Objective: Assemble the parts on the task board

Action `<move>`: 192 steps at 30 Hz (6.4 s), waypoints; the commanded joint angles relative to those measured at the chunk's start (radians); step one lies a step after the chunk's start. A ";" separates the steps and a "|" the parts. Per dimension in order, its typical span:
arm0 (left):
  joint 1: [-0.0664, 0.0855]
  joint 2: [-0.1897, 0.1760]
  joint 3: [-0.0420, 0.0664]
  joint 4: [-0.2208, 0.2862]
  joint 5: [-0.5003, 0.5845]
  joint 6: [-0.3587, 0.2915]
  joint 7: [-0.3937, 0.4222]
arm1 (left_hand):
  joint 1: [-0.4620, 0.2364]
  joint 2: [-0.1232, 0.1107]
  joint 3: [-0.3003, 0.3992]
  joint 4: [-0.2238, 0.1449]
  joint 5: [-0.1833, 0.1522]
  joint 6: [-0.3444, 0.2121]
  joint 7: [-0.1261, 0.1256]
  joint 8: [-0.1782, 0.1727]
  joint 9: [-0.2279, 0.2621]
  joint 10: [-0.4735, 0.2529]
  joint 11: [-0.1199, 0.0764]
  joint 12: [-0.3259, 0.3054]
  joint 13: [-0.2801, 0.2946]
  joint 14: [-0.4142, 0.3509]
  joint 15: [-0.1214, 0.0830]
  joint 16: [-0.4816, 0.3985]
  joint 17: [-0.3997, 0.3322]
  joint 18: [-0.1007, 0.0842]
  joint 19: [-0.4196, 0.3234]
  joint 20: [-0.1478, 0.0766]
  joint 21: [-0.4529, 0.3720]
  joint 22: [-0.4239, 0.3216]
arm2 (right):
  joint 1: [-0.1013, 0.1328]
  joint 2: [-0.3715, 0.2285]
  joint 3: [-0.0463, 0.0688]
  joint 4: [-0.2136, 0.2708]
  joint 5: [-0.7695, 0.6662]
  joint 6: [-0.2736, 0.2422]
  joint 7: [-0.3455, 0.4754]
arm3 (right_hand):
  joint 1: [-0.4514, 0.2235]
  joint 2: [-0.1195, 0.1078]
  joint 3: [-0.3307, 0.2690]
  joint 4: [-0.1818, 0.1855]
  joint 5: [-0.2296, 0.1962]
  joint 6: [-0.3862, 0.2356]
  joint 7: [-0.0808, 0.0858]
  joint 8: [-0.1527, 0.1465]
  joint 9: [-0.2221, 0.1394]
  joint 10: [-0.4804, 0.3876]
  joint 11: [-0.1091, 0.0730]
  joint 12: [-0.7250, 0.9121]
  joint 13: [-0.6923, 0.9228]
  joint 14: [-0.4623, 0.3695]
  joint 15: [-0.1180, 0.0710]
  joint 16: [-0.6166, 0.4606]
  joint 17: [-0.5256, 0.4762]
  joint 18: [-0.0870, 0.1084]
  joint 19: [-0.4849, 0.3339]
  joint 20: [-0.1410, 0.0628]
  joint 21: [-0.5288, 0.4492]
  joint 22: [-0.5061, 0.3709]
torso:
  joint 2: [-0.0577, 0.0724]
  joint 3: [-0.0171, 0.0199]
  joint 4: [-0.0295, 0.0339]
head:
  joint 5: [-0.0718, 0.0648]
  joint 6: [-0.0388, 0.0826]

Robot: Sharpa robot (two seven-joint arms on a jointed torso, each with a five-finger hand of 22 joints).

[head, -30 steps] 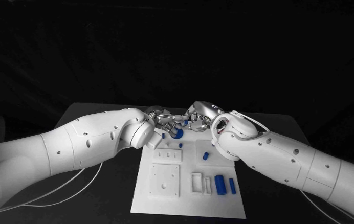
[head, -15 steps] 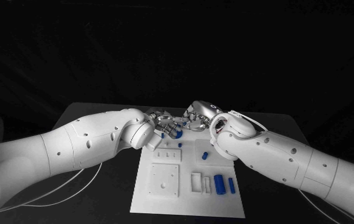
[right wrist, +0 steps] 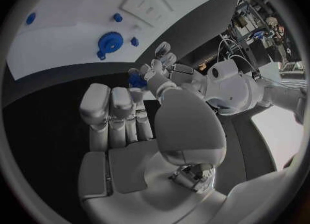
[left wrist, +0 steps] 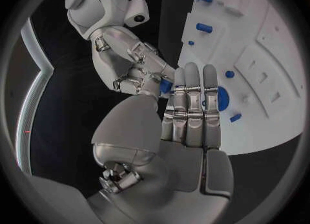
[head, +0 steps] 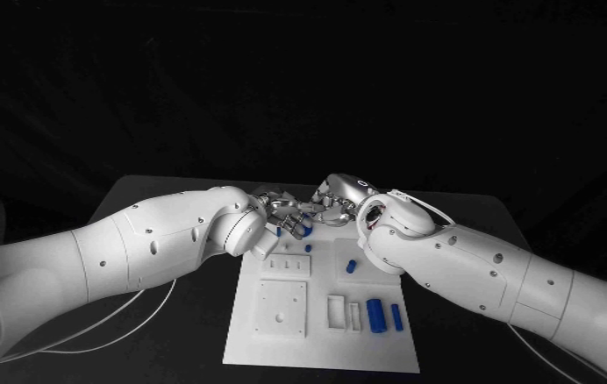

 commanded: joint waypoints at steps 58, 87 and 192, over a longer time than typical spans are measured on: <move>-0.008 0.000 -0.004 -0.013 -0.046 -0.046 -0.001 | -0.099 -0.013 0.351 -0.208 0.248 0.151 -0.073 0.008 0.458 0.053 -0.056 0.225 0.034 -0.004 -0.058 0.258 0.134 -0.013 -0.036 -0.054 0.153 0.213 | -0.011 -0.033 -0.010 0.000 0.038 -0.053 0.039 | -0.011 -0.051 -0.153 0.065 0.047 -0.185 0.045 0.004 -0.006 -0.052 0.031 -0.102 -0.091 -0.017 0.021 -0.070 -0.051 0.007 -0.007 0.019 -0.105 0.109 | 0.001 0.0023 0.0004 | 0.002 -0.013; -0.025 -0.054 -0.096 0.031 -0.266 -0.042 -0.079 | -0.164 0.007 0.390 -0.210 0.199 0.217 -0.099 0.009 0.437 0.055 -0.089 0.374 0.108 0.013 -0.087 0.417 0.161 -0.026 -0.007 -0.082 0.186 0.337 | -0.035 -0.243 0.043 0.093 0.225 -0.060 0.096 | 0.026 -0.048 -0.185 0.081 0.150 -0.210 0.048 0.002 -0.008 -0.061 0.031 -0.096 -0.129 -0.025 0.022 -0.071 -0.071 0.010 -0.004 0.023 -0.141 0.107 | -0.010 0.0156 -0.0076 | 0.028 -0.049; -0.092 0.005 -0.109 -0.038 -0.650 0.084 -0.248 | -0.298 0.031 0.499 -0.223 0.158 0.280 -0.127 0.007 0.692 0.054 -0.094 0.554 0.224 0.007 -0.096 0.595 0.165 -0.038 0.143 -0.089 -0.161 0.904 | -0.047 -0.252 0.046 0.100 0.231 -0.010 0.077 | 0.000 -0.048 -0.151 0.065 0.212 -0.181 0.046 0.003 -0.007 -0.065 0.028 -0.094 -0.135 -0.027 0.021 -0.073 -0.077 0.010 -0.005 0.021 -0.150 0.106 | -0.019 0.0209 -0.0030 | 0.022 -0.103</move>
